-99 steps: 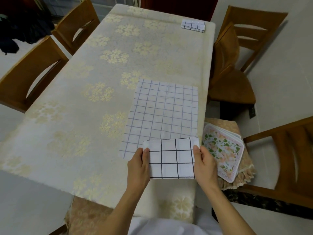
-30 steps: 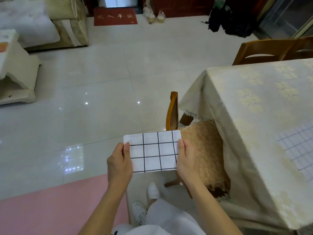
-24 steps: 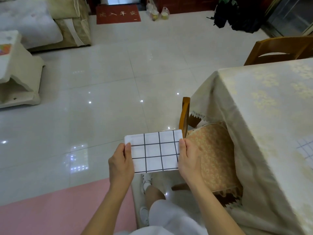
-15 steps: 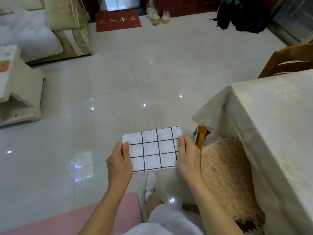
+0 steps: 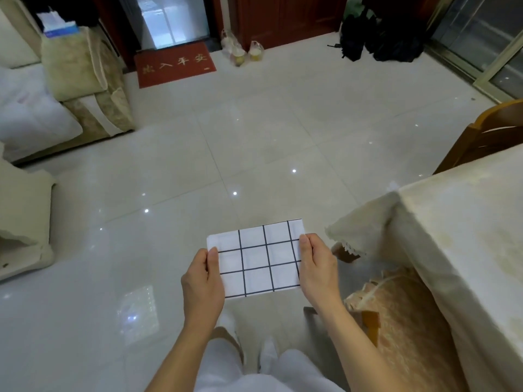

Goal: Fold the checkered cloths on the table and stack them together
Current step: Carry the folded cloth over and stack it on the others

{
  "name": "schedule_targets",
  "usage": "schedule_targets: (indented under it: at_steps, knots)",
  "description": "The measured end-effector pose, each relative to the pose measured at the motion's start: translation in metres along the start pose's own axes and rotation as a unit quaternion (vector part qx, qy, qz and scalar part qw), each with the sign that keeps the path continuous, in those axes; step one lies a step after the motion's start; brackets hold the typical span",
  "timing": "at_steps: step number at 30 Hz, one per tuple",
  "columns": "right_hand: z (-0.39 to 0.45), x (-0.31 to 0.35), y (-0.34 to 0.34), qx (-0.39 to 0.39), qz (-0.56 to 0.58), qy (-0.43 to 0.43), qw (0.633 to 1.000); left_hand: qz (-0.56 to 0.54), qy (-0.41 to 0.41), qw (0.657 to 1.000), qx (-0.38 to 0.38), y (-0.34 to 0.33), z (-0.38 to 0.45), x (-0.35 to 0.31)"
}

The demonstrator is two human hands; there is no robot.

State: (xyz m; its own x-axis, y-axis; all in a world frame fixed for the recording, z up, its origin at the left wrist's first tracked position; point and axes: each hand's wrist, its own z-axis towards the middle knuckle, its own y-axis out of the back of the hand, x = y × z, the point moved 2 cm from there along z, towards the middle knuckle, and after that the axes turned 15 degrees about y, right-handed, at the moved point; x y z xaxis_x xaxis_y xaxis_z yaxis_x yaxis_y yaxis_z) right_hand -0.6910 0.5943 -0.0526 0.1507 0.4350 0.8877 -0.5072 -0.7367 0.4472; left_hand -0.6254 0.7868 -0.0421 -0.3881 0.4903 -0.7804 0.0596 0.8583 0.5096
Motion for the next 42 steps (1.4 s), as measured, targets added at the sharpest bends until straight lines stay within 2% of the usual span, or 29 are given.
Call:
schedule_targets:
  at_steps: [15,22,34,42]
  knots:
    - [0.217,0.003,-0.075,-0.105,-0.040,-0.073,0.991,0.028,-0.065,0.991,0.113,-0.057,0.244,-0.127]
    - [0.283,0.004,-0.078,-0.172,-0.038,-0.105,0.979,0.048,-0.095,0.976,0.188,-0.095,0.312,-0.189]
    - [0.363,-0.064,-0.006,-0.273,-0.047,-0.165,0.947,0.098,-0.142,0.945,0.278,-0.233,0.335,-0.288]
    - [0.443,-0.144,0.108,-0.311,-0.047,-0.191,0.930,0.123,-0.171,0.929,0.304,-0.387,0.317,-0.380]
